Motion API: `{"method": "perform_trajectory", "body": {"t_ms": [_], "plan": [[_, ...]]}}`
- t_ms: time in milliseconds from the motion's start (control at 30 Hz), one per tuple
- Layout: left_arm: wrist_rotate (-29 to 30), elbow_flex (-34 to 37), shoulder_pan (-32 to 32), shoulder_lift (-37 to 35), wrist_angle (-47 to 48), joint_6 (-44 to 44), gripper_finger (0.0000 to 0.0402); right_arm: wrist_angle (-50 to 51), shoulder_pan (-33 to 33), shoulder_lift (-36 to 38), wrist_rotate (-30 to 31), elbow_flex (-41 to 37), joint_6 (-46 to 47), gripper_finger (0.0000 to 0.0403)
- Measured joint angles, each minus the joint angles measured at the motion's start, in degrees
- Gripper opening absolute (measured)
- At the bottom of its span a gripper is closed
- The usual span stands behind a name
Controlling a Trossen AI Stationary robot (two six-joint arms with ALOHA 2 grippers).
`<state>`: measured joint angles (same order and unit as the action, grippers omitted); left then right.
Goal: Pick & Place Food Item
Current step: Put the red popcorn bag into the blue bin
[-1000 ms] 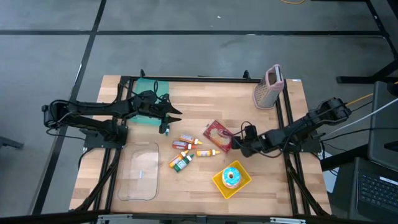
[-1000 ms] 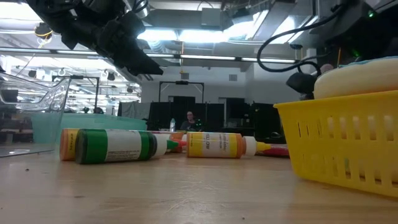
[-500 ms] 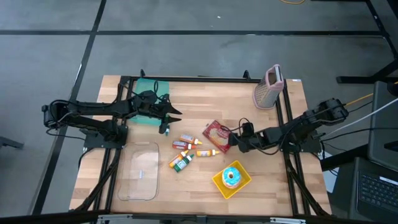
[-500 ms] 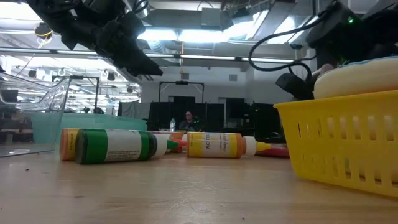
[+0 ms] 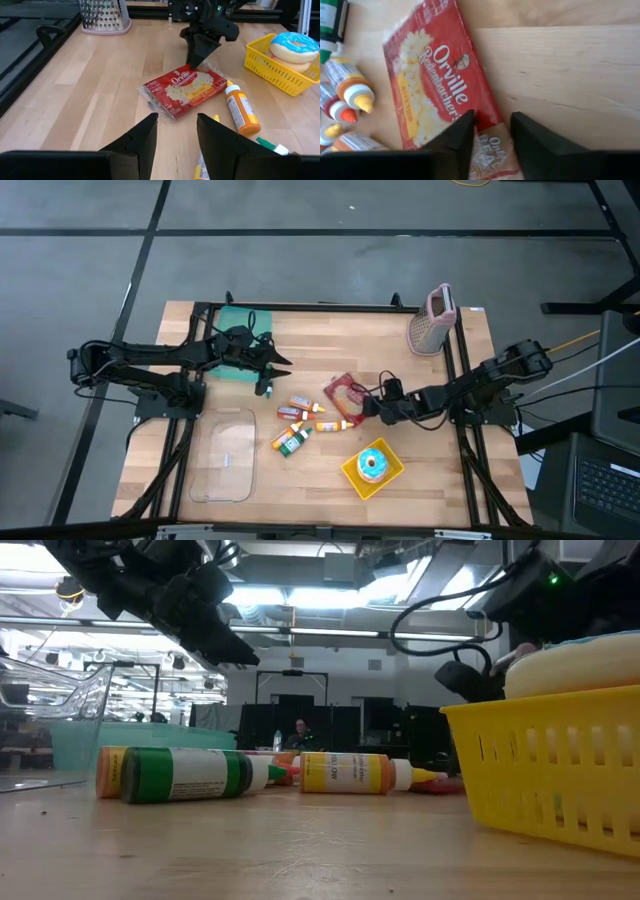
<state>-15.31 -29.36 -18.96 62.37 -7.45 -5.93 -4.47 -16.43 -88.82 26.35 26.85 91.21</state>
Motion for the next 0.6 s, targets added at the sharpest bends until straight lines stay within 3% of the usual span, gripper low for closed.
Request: {"method": "perform_trajectory", "body": {"t_ms": [100,167,400,600], "plan": [[0.0,0.0,0.0,0.0,0.0,0.2,0.0134,-0.1,0.0,-0.1,-0.6,0.0,-1.6,0.0042],[0.0,0.0,0.0,0.0,-0.1,0.4,0.0134,-0.5,-0.1,-0.1,-0.3,0.0,-3.0,0.0014],[0.0,0.0,0.0,0.0,-3.7,0.7,0.0134,-3.0,1.0,0.4,1.9,0.2,-8.6,0.0005],[1.6,0.0,0.0,0.0,-5.0,-3.4,0.0134,-3.2,3.3,5.0,4.4,2.4,-16.7,0.0003]]}}
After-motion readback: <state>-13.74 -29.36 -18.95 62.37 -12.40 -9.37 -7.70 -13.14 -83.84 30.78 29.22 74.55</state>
